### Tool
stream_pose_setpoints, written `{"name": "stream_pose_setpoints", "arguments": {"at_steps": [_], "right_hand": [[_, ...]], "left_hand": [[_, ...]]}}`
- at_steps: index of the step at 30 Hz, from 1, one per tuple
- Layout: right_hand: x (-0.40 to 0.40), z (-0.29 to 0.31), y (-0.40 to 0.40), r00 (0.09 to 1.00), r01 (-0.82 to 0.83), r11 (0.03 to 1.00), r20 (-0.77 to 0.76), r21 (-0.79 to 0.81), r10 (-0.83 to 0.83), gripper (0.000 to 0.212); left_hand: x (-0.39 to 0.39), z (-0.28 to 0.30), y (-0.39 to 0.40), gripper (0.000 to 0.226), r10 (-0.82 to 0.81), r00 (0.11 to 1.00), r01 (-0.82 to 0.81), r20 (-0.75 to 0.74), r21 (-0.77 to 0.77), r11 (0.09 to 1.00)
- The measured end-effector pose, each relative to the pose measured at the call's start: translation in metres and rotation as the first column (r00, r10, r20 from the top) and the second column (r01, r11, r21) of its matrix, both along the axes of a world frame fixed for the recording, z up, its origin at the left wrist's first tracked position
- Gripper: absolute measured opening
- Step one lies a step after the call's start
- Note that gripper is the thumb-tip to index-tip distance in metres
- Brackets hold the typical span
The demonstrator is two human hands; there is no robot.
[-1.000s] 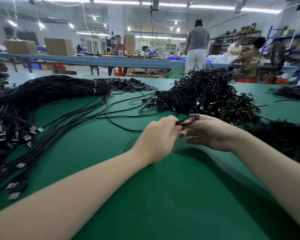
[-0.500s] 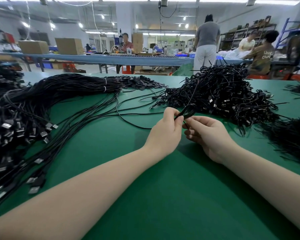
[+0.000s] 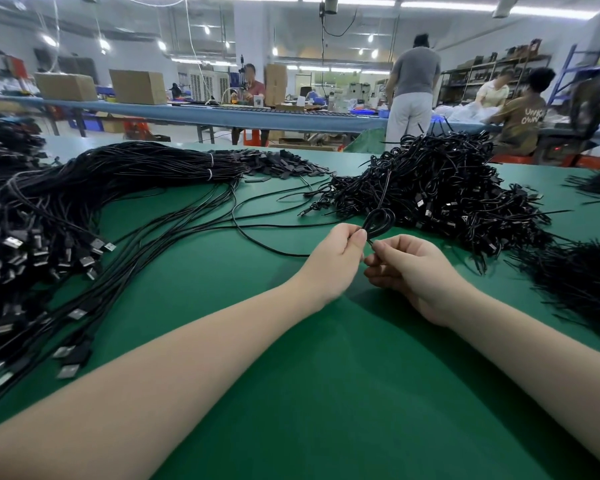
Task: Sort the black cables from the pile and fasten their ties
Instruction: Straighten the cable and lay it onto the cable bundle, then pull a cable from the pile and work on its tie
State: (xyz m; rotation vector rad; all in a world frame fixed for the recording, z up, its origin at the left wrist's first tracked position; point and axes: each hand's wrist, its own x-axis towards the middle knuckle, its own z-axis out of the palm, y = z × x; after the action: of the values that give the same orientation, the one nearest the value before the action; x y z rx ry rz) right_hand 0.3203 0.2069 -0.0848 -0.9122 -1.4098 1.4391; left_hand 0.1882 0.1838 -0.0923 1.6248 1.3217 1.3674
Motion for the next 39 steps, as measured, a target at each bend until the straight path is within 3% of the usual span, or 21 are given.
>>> {"name": "stream_pose_setpoints", "arguments": {"at_steps": [8,13,18,21,23,25,28,30,32,35,37,39], "right_hand": [[0.002,0.001,-0.001,1.000,-0.015,1.000,0.010,-0.019,0.015,0.013],[0.004,0.003,-0.003,0.996,-0.059,0.998,0.060,-0.005,0.059,0.018],[0.004,0.001,-0.002,1.000,0.006,1.000,-0.030,-0.024,-0.007,0.006],[0.003,0.000,0.000,0.998,0.033,0.999,-0.058,-0.041,-0.035,0.012],[0.004,-0.001,0.002,0.997,0.080,0.996,0.013,0.040,-0.080,0.012],[0.006,-0.002,0.006,0.961,0.149,0.956,0.191,0.251,-0.200,0.012],[0.015,-0.001,0.011,0.820,0.208,0.782,0.330,0.588,-0.467,0.016],[0.022,0.000,0.011,0.739,0.134,0.662,0.371,0.738,-0.563,0.014],[0.026,-0.001,0.011,0.699,0.023,0.582,0.404,0.813,-0.591,0.010],[0.020,-0.003,0.006,0.729,-0.038,0.514,0.376,0.857,-0.573,0.009],[0.014,-0.004,0.004,0.757,0.007,0.532,0.343,0.847,-0.556,0.010],[0.013,-0.005,0.004,0.786,0.058,0.612,0.342,0.789,-0.515,0.011]], "left_hand": [[-0.002,0.000,0.000,0.023,0.051,0.996,-0.053,0.069,0.024,0.998],[-0.002,0.001,-0.002,0.024,0.061,0.998,-0.060,-0.032,0.039,0.997],[-0.001,-0.001,-0.002,0.023,0.070,0.991,-0.064,-0.110,0.065,0.996],[-0.001,-0.002,0.000,0.016,0.067,0.987,-0.060,-0.145,0.048,0.997],[0.000,-0.002,0.001,0.013,0.064,0.986,-0.062,-0.155,0.022,0.998],[0.000,-0.002,0.002,0.017,0.072,0.986,-0.073,-0.150,-0.005,0.997],[0.000,-0.001,0.000,0.033,0.060,0.982,-0.069,-0.177,-0.047,0.996],[0.001,-0.001,-0.004,0.038,-0.020,0.989,0.016,-0.148,-0.024,1.000],[0.003,0.000,-0.005,0.030,-0.069,0.986,0.079,-0.154,0.061,0.995],[0.000,0.002,-0.005,0.027,-0.024,0.993,0.044,-0.118,0.164,0.986],[-0.001,0.000,-0.005,0.037,-0.045,0.999,0.047,-0.017,0.165,0.985],[-0.002,-0.002,-0.006,0.050,-0.078,0.996,0.072,0.039,0.137,0.988]]}}
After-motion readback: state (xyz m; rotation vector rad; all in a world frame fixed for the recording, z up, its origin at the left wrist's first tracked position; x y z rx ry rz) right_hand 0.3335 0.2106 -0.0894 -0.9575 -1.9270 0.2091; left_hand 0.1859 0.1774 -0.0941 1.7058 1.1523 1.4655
